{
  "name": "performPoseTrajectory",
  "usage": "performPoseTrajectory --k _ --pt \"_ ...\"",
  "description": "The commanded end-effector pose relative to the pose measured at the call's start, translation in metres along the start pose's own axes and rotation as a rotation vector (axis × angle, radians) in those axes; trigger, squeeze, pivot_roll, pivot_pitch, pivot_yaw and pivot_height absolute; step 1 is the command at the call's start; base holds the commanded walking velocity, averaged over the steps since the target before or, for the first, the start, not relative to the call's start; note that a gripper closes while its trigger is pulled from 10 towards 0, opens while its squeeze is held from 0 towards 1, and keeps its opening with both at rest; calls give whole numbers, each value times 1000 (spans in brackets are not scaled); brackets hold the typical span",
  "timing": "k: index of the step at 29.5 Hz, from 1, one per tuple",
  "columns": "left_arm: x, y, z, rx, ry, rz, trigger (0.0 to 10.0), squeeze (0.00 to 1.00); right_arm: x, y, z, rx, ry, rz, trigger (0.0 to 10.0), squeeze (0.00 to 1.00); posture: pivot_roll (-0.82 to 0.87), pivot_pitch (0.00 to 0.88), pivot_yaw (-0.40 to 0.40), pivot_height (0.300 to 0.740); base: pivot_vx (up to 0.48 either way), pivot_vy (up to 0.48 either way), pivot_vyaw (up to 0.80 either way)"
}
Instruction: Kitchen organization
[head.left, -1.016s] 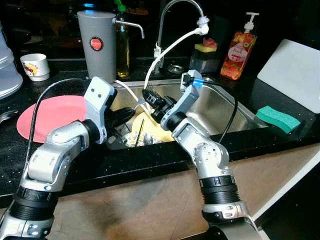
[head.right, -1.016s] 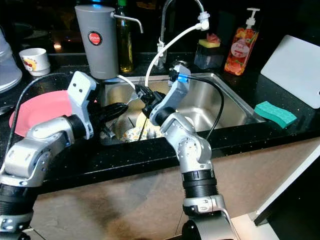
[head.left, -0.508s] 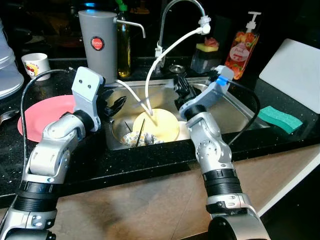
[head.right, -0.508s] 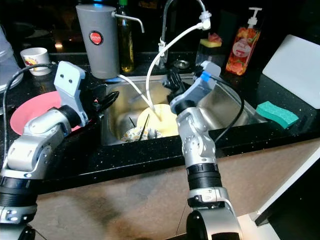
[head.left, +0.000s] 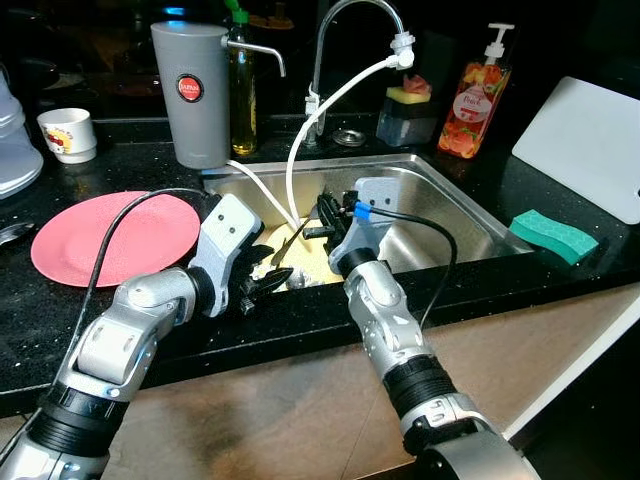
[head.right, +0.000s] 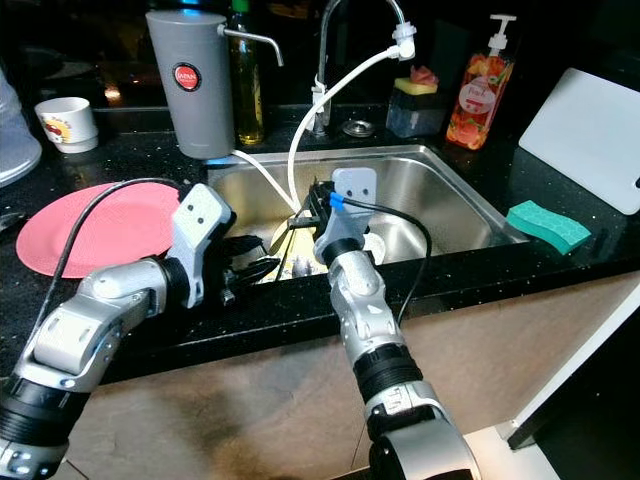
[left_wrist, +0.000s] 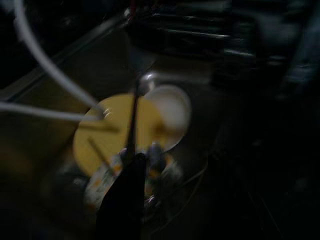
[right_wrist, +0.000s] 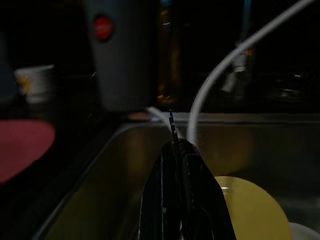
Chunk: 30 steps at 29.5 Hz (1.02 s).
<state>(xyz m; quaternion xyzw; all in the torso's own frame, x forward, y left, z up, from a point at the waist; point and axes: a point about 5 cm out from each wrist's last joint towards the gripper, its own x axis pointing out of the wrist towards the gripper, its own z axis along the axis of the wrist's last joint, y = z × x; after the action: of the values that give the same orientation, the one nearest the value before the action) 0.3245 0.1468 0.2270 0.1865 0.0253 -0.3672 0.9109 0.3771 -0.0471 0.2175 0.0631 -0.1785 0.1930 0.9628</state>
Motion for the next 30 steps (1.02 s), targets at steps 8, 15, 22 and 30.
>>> performPoseTrajectory --k 8,15,22,30 --pt "-1 9 -12 -34 118 70 10000 0 -2 -2 -10 -35 40 22 10000 0 60 52 -37 740 0 0 0" --pt "0 5 -8 -95 81 49 10000 0 -2 -5 -16 -63 85 6 10000 1000 58 50 -37 740 0 0 0" --pt "-20 69 12 -151 -42 613 10000 910 4 -10 -6 -22 52 -20 10000 0 61 60 -45 740 0 0 0" --pt "-72 119 -16 -322 39 1027 10000 1000 6 -8 -1 12 31 -12 10000 0 63 61 -48 740 0 0 0"
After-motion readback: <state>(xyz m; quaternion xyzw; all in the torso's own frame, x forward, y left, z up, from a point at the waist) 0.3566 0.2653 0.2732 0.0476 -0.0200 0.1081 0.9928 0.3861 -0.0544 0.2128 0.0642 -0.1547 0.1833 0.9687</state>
